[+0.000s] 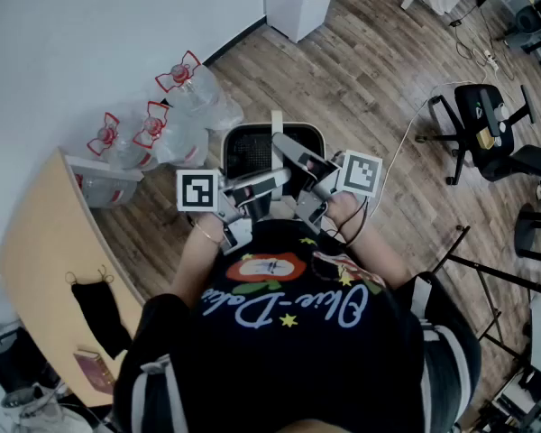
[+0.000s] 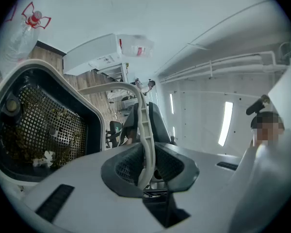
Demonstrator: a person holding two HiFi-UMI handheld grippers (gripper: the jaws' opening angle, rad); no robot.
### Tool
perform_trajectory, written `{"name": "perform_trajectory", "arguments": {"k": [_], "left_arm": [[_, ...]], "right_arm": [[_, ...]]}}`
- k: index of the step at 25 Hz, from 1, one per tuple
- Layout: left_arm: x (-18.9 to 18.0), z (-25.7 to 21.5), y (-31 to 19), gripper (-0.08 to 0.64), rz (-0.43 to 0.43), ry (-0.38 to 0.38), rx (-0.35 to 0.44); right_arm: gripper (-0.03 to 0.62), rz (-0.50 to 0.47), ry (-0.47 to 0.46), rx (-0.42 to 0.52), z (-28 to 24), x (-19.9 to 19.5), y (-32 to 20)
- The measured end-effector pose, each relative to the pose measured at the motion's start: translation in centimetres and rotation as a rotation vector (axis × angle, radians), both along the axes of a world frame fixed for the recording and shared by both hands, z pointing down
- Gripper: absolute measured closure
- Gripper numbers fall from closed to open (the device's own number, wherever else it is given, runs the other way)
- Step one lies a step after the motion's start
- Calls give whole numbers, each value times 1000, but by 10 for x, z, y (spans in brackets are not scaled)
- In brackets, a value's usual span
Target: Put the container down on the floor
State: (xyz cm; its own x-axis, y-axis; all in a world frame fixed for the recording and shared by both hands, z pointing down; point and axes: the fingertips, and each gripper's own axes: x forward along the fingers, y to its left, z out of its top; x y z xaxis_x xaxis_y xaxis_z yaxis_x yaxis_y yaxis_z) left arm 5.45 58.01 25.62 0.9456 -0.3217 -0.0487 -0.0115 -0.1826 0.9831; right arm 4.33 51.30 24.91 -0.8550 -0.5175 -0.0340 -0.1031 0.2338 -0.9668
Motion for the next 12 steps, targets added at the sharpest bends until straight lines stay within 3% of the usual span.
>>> {"name": "perform_trajectory", "arguments": {"k": [12], "left_arm": [[8, 1, 1, 502, -1, -8, 20]], "right_arm": [[529, 7, -11, -18, 3, 9, 3]]}}
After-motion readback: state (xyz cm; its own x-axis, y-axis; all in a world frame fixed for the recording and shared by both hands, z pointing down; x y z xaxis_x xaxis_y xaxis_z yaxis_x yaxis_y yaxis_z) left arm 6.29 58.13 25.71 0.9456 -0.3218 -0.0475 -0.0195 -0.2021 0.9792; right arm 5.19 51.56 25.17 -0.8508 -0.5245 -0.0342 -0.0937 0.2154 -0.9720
